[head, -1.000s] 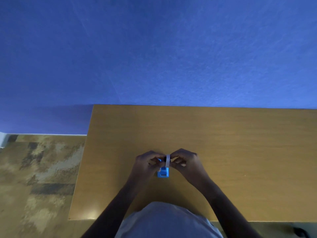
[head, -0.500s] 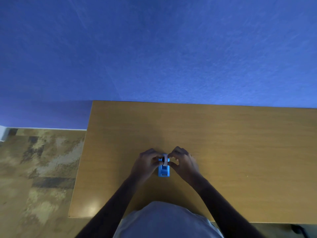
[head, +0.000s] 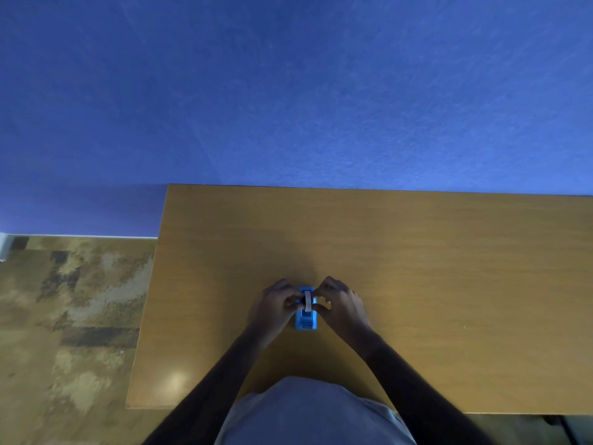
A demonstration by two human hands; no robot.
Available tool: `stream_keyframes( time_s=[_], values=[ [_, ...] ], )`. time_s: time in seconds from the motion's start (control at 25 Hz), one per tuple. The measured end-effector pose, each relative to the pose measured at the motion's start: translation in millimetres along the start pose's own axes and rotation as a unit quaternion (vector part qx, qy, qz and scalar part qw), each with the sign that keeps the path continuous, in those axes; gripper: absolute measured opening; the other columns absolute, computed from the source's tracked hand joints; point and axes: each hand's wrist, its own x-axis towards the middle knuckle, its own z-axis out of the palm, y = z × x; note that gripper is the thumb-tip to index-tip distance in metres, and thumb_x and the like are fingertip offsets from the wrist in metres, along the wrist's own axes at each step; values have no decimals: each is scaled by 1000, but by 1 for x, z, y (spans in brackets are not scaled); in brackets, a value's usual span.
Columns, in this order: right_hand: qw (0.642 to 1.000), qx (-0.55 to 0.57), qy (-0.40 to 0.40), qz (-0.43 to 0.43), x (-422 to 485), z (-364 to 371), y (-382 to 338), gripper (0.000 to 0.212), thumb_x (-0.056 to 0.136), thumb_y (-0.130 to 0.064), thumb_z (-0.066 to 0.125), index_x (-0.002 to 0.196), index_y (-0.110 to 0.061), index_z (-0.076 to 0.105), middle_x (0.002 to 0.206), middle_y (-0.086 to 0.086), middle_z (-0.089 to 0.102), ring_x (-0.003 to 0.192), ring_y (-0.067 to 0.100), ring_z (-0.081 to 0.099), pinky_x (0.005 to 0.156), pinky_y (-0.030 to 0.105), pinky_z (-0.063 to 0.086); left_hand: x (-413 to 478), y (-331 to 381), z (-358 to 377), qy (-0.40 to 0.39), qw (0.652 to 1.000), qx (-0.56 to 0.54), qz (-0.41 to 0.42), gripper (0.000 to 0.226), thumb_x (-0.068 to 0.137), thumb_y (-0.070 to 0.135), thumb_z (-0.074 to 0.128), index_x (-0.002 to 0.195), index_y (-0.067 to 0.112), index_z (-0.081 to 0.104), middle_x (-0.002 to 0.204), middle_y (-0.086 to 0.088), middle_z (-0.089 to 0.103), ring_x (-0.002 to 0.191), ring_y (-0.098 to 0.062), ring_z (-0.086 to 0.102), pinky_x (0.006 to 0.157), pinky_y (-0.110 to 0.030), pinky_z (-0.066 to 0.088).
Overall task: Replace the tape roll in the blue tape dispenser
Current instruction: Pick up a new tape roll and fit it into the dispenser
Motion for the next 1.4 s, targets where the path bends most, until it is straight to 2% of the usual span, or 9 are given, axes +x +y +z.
stream_keyframes(
  time_s=[0.16,0.36,0.52,0.68,0.8,0.88,1.04,1.2,1.4],
  values=[
    [1000,-9,-1,-7,2,3,0,20,90,-28,83,108,-22,77,105,-2,67,96,23,67,67,47,60,3,-3,4,-4,1000,4,-6,15,86,21,86,99,22,81,89,19,60,78,-6,64,71,-39,56],
    [1000,-25,5,-11,1,8,0,16,93,-27,79,108,-21,75,103,-4,65,89,21,67,63,42,59,3,-9,7,-1,1000,22,-8,17,88,25,86,103,20,81,87,23,54,76,-2,59,66,-17,42],
    [999,-40,13,-9,-2,13,3,11,94,-26,74,99,-16,72,97,0,67,79,24,69,57,39,55,3,-11,7,4,999,32,6,9,91,24,83,99,21,80,92,17,62,77,-2,60,68,-25,44],
    [991,-91,55,-80,-5,22,8,5,94,-22,70,96,-18,71,86,1,67,66,22,67,48,39,57,1,-9,5,4,999,47,15,8,93,25,80,101,25,82,88,17,59,75,-3,58,64,-27,44],
    [981,-126,80,-127,-8,27,11,17,93,-21,72,110,-21,72,86,1,70,63,20,67,50,38,59,2,-12,5,1,998,65,19,14,91,27,80,104,30,83,89,7,68,79,-12,67,64,-36,54],
    [981,-116,91,-127,-9,26,11,22,88,-17,79,109,-22,74,85,0,71,62,20,67,49,36,57,2,-12,6,7,997,75,17,13,89,29,81,102,31,83,88,7,69,79,-13,68,65,-37,55],
    [992,-84,69,-56,-10,27,13,2,92,-22,70,92,-22,72,84,-3,67,65,20,67,49,39,57,2,-8,9,37,999,36,-4,8,87,19,85,94,20,82,92,4,74,79,-13,70,66,-27,48],
    [998,5,55,35,-7,31,17,7,94,-26,75,101,-26,73,100,-7,73,73,21,73,58,45,62,-1,-9,11,49,998,-19,-20,15,81,5,87,91,13,79,93,-2,78,84,-15,73,76,-27,53],
    [981,110,117,112,-17,33,22,8,92,-23,76,93,-30,76,90,-14,77,71,6,72,61,43,63,-12,-15,11,50,996,-52,-51,23,85,1,81,102,15,80,97,1,80,89,-11,74,80,-14,51]
  ],
)
